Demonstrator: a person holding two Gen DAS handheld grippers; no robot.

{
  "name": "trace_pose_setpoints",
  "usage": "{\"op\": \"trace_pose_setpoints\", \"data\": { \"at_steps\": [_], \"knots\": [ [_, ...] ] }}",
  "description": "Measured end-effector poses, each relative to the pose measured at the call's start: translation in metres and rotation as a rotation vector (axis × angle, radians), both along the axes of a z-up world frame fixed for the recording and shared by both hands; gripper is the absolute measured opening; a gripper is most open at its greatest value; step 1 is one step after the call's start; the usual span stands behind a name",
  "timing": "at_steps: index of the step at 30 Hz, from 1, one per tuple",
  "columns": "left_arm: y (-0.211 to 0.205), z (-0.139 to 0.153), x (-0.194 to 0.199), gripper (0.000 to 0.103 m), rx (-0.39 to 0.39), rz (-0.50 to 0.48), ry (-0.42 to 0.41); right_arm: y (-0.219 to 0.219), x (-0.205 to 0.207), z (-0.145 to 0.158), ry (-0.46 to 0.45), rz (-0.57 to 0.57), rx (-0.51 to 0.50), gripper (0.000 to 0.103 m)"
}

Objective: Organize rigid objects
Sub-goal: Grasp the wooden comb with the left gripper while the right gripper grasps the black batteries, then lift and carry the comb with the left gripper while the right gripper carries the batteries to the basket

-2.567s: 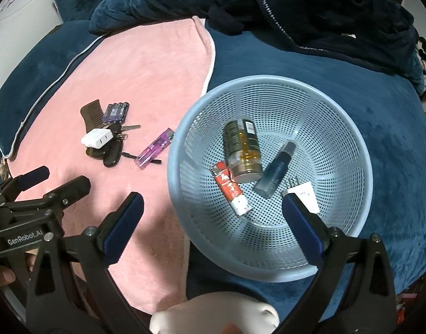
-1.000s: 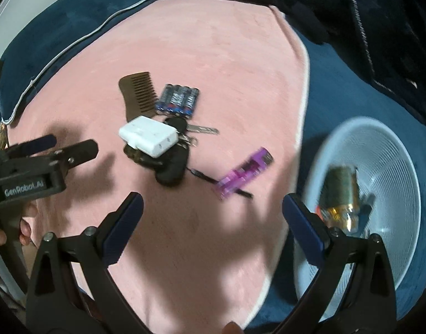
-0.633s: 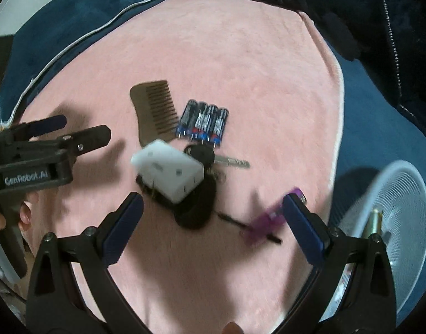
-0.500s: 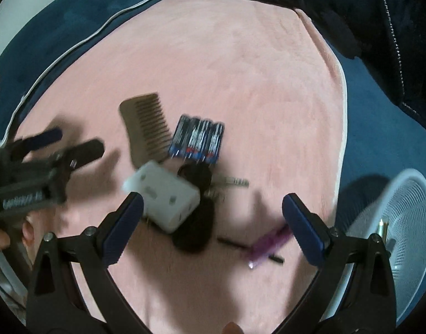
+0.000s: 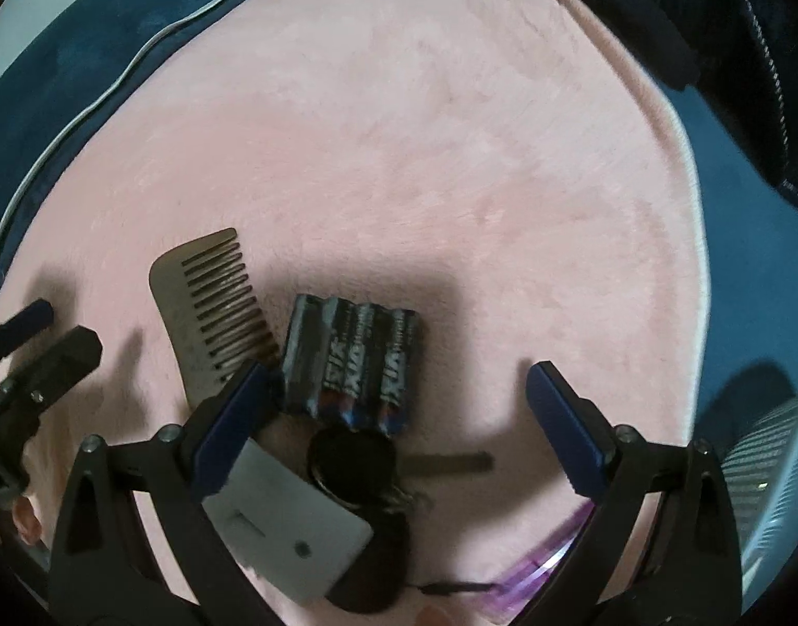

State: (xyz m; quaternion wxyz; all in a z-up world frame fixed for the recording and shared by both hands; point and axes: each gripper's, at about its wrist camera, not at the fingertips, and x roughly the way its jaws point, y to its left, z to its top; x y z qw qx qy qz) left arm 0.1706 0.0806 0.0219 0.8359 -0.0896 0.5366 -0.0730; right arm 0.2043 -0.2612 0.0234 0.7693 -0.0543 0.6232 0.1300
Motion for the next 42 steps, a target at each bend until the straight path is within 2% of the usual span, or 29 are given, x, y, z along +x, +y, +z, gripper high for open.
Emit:
{"op": "trace_pose_setpoints", "data": {
  "at_steps": [2,3,4,5,10,14,19,23,27,30,32,38,39,42],
  "knots": [
    [-0.001,-0.002,0.001,0.102,-0.005,0.003,0.004,0.001,-0.002,0.000,-0.002,-0.013,0.012,0.090],
    [-0.003,-0.002,0.001,0.102,-0.005,-0.001,0.003,0.001,-0.002,0.001,-0.008,-0.012,0.015,0.077],
    [-0.006,-0.002,0.001,0.102,-0.001,-0.009,0.002,0.002,-0.003,0.003,-0.013,-0.004,0.001,0.059],
    [-0.007,-0.003,0.000,0.102,0.002,-0.013,0.002,0.002,-0.004,0.004,-0.025,0.002,-0.032,0.053],
    [-0.033,-0.005,0.002,0.102,0.014,-0.063,0.001,-0.019,-0.005,0.009,-0.036,-0.051,-0.065,0.053],
    [-0.042,-0.006,0.002,0.102,0.023,-0.084,0.001,-0.022,-0.005,0.011,-0.035,-0.046,-0.035,0.053],
    [-0.043,-0.008,0.010,0.102,-0.024,-0.028,0.012,-0.010,-0.010,0.008,-0.039,-0.025,-0.052,0.054],
    [-0.058,-0.007,0.012,0.102,-0.021,-0.012,-0.012,-0.007,-0.018,0.007,-0.042,-0.054,-0.040,0.054],
    [-0.082,-0.014,0.016,0.102,0.036,-0.010,-0.024,-0.006,-0.029,0.008,-0.040,-0.054,-0.036,0.054],
    [-0.099,-0.022,0.020,0.102,0.133,0.014,-0.027,-0.015,-0.023,0.003,-0.042,-0.041,-0.041,0.054],
    [-0.106,-0.028,0.021,0.102,0.196,0.018,-0.004,-0.015,-0.021,0.002,-0.039,-0.022,-0.060,0.054],
    [-0.098,-0.025,0.018,0.103,0.308,-0.006,0.086,-0.005,-0.029,-0.001,-0.066,0.005,-0.083,0.054],
    [-0.093,-0.025,0.018,0.103,0.306,-0.017,0.096,-0.006,-0.028,-0.002,-0.058,-0.009,-0.071,0.054],
    [-0.077,-0.021,0.017,0.099,0.227,-0.041,0.130,-0.003,-0.029,-0.004,-0.054,-0.016,-0.069,0.055]
  ]
}}
